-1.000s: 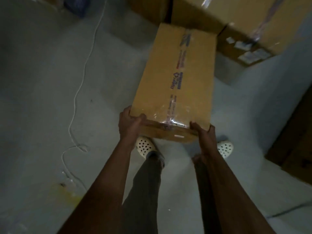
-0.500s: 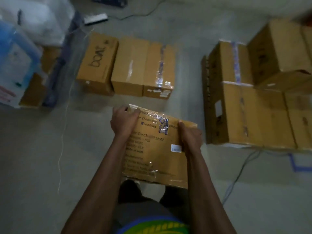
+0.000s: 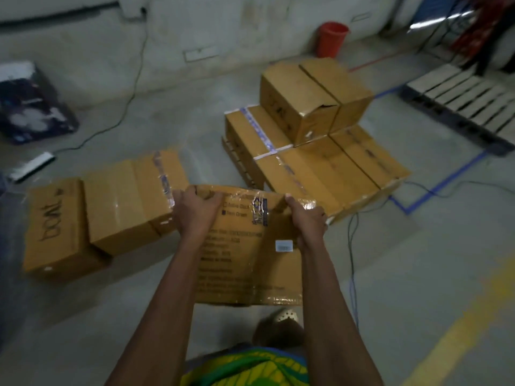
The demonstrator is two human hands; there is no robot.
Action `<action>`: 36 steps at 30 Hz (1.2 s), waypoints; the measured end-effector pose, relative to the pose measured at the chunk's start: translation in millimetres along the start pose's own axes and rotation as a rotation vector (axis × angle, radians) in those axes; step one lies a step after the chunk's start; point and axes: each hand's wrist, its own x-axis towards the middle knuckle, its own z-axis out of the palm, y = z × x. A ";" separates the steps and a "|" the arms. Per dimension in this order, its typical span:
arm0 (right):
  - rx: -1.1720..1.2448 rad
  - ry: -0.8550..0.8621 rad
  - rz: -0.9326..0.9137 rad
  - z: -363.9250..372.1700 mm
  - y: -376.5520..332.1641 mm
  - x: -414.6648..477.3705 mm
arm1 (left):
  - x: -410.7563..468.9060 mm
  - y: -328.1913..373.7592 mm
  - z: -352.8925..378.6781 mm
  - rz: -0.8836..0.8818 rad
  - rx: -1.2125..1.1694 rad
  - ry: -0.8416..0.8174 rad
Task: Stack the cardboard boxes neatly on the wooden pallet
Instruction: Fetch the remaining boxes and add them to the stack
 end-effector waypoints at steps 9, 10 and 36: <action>0.024 0.100 -0.169 -65.7 -89.5 108.6 | 40.7 124.6 80.3 0.031 -0.236 0.073; 0.016 0.107 -0.179 -70.3 -97.1 114.9 | 43.8 130.9 87.2 0.020 -0.271 0.082; -0.204 0.135 0.037 -29.2 -275.4 401.0 | 270.6 293.3 276.3 -0.128 -0.087 -0.031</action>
